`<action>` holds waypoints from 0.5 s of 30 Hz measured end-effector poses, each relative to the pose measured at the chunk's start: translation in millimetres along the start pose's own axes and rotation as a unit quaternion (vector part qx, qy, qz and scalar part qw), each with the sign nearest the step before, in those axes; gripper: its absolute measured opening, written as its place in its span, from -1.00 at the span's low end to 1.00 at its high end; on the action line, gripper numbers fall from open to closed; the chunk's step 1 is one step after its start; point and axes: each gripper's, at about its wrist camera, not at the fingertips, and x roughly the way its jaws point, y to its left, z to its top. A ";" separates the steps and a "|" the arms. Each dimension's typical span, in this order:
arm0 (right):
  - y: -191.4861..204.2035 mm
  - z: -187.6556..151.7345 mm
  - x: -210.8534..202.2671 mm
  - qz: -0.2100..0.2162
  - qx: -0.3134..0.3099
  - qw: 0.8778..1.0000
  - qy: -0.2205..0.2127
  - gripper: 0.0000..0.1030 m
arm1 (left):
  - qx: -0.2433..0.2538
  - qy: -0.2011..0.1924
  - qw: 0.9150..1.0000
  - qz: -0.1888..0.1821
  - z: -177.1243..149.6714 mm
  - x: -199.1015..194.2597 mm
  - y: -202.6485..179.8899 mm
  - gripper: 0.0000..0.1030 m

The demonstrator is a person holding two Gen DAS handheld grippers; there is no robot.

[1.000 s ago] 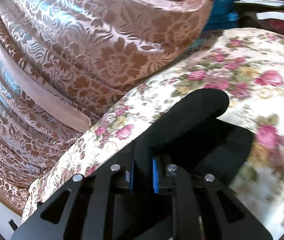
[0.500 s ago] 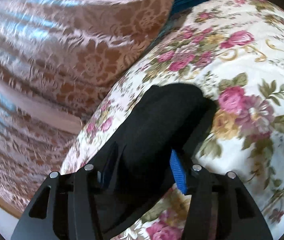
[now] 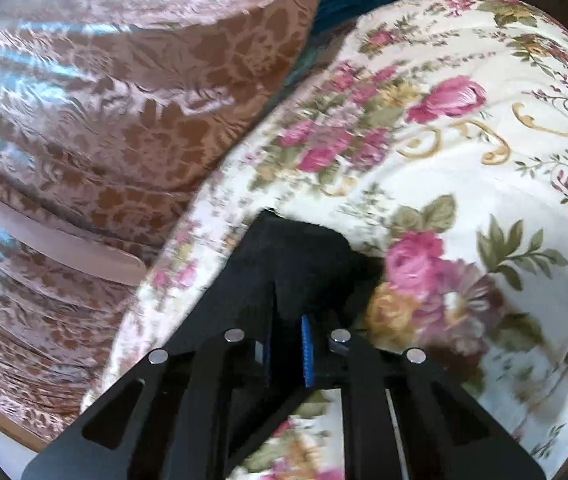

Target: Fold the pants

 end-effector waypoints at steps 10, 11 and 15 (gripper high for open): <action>53.2 -5.4 -33.8 -0.071 -0.126 0.986 -0.079 -0.51 | -0.037 0.000 0.999 -0.019 27.1 -18.2 -5.1 0.48; 68.9 -8.1 -34.0 -0.087 -0.163 0.979 -0.087 -0.49 | -0.042 -0.001 0.999 -0.019 32.0 -18.9 -4.8 0.48; 97.3 -9.3 -40.0 -0.149 -0.211 0.957 -0.131 -0.45 | -0.062 -0.001 0.998 0.000 54.3 -16.8 0.0 0.48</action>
